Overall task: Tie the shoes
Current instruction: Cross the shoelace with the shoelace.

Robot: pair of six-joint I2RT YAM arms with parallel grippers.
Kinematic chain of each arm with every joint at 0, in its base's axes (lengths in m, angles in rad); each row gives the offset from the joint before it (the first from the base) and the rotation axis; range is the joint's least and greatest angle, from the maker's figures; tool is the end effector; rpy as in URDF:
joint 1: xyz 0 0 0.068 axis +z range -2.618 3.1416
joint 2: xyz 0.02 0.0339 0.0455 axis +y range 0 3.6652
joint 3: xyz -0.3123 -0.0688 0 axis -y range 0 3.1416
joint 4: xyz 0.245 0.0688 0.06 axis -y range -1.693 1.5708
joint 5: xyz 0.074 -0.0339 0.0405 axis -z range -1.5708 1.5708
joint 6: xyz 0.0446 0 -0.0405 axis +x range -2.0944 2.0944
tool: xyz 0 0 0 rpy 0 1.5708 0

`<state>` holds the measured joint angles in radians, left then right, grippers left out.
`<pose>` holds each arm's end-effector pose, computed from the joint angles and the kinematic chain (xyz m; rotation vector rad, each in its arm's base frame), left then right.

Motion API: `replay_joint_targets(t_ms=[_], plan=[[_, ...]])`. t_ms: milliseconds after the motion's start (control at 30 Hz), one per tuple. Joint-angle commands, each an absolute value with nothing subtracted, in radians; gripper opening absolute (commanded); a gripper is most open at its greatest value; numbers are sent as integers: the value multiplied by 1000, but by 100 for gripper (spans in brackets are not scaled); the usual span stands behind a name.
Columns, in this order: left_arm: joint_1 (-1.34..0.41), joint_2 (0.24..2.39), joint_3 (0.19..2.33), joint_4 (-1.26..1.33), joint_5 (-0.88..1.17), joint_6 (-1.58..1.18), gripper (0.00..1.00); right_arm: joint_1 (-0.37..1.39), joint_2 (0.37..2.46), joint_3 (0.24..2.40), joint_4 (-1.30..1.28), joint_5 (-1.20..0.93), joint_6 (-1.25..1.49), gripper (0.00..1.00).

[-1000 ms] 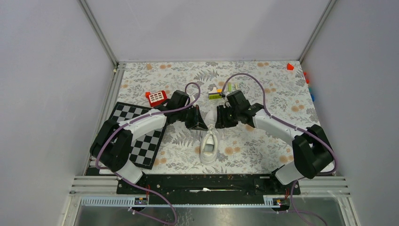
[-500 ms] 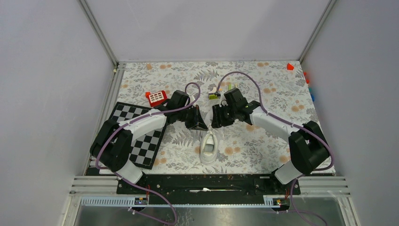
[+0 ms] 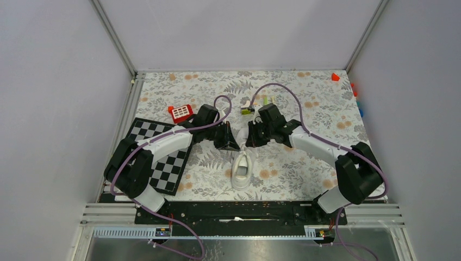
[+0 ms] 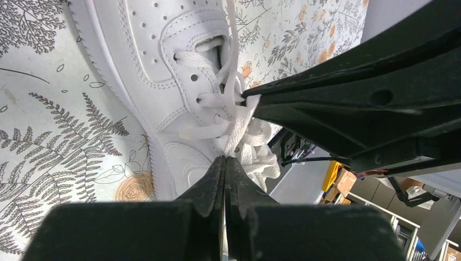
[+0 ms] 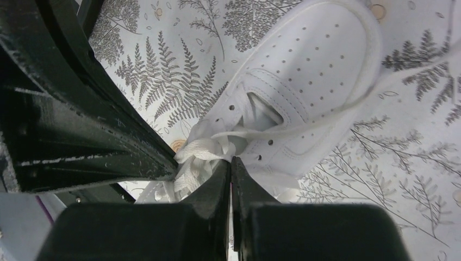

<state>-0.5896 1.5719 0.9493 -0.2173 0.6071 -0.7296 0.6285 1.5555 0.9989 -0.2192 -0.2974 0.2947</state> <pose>0.2587 -0.2036 0.2493 0.1308 2.6527 -1.2711 0.2659 0.2094 0.2656 -0.5573 2.3831 0.7843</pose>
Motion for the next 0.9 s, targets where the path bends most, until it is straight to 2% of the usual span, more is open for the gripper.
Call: replay_joint_targets(t_ms=[0,533,867], plan=[[-592,1551,977,-247,628,-701,0,629,1464,953,-204,-130,296,0],[-592,1540,970,-252,621,-695,0,629,1363,888,-316,28,289,0],[-592,1526,968,-264,619,-684,0,560,1194,823,-391,173,373,0]])
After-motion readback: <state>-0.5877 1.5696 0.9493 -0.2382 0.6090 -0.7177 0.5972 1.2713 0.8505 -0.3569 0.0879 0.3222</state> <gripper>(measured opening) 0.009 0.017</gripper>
